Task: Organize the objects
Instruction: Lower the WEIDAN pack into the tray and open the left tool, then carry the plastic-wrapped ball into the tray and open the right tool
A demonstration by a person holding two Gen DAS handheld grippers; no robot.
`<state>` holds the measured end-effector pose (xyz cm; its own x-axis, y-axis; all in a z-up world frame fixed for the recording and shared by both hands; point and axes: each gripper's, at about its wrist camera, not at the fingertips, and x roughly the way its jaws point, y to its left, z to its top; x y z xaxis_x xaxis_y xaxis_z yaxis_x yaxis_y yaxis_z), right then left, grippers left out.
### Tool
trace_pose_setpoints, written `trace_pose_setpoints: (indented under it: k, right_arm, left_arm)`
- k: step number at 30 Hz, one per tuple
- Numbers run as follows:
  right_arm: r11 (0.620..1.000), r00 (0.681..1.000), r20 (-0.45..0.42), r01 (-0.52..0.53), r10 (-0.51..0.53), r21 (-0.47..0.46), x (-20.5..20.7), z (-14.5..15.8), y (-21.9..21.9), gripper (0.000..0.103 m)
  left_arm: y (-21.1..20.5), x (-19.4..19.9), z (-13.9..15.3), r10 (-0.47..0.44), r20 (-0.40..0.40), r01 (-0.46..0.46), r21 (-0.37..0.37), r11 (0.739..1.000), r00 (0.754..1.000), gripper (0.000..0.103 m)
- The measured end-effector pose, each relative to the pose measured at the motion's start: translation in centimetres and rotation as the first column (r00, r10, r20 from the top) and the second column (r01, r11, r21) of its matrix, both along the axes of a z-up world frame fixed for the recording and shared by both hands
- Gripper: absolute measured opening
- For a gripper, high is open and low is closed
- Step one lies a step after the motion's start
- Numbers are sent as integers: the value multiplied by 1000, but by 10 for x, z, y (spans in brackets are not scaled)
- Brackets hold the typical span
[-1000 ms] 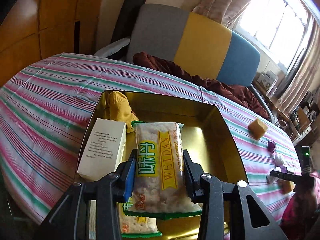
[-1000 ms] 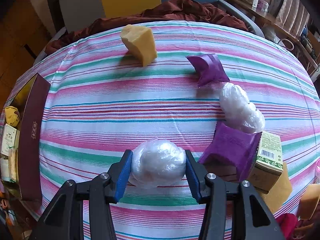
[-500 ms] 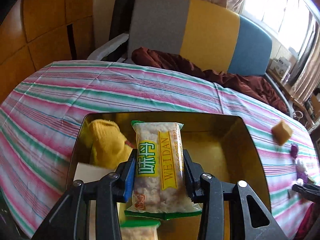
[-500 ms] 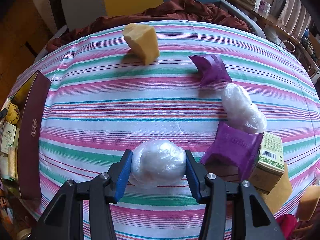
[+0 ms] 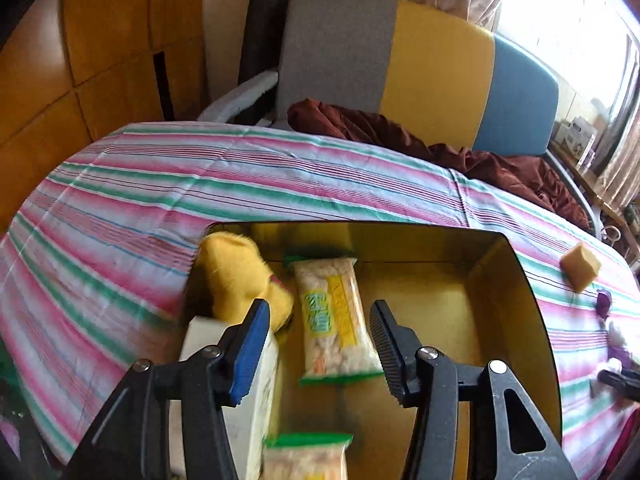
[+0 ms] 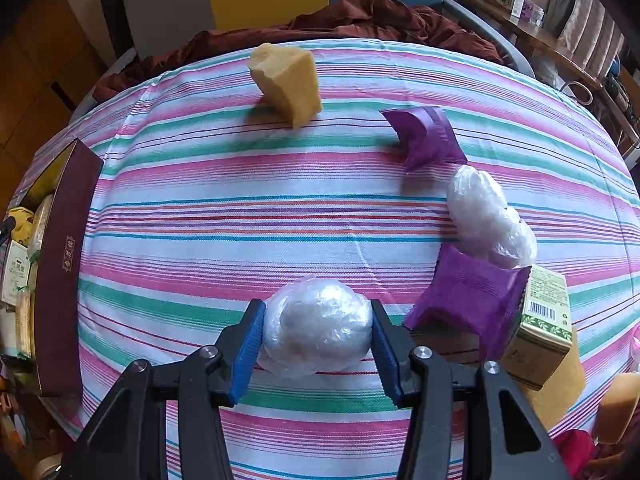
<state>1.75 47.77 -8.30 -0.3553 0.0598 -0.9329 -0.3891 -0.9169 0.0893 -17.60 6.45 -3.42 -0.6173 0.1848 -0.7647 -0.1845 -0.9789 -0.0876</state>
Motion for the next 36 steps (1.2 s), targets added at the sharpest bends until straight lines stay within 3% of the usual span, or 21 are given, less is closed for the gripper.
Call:
trace_pose_setpoints:
  k: [6, 11, 16, 21, 25, 29, 36]
  right_arm:
    - [1000, 1000, 6, -11, 11, 23, -1, 1, -3, 51]
    - [999, 1000, 3, -25, 24, 41, 1, 5, -6, 51]
    - [999, 996, -75, -40, 41, 22, 1, 34, -26, 51]
    - [982, 963, -197, -190, 186, 0, -26, 78, -93, 51]
    - [945, 919, -261, -321, 295, -64, -59, 93, -159, 51]
    - [905, 894, -266, -405, 361, -134, -90, 85, -214, 51]
    - [865, 902, -243, -416, 355, -279, -137, 51, -275, 51]
  left_arm:
    - [-22, 50, 10, 4, -37, -3, 15, 1000, 999, 55]
    - [-39, 86, 22, 0, -92, -1, -14, 1000, 996, 58]
    - [-52, 109, 28, -6, -131, 0, -45, 999, 991, 61]
    - [-62, 118, 29, -4, -144, -3, -47, 999, 990, 62]
    - [-72, 120, 28, 10, -145, -16, -38, 999, 989, 63]
    - [-89, 119, 26, 51, -139, -53, -9, 999, 989, 63]
    - [-113, 114, 27, 131, -148, -126, 40, 991, 980, 63]
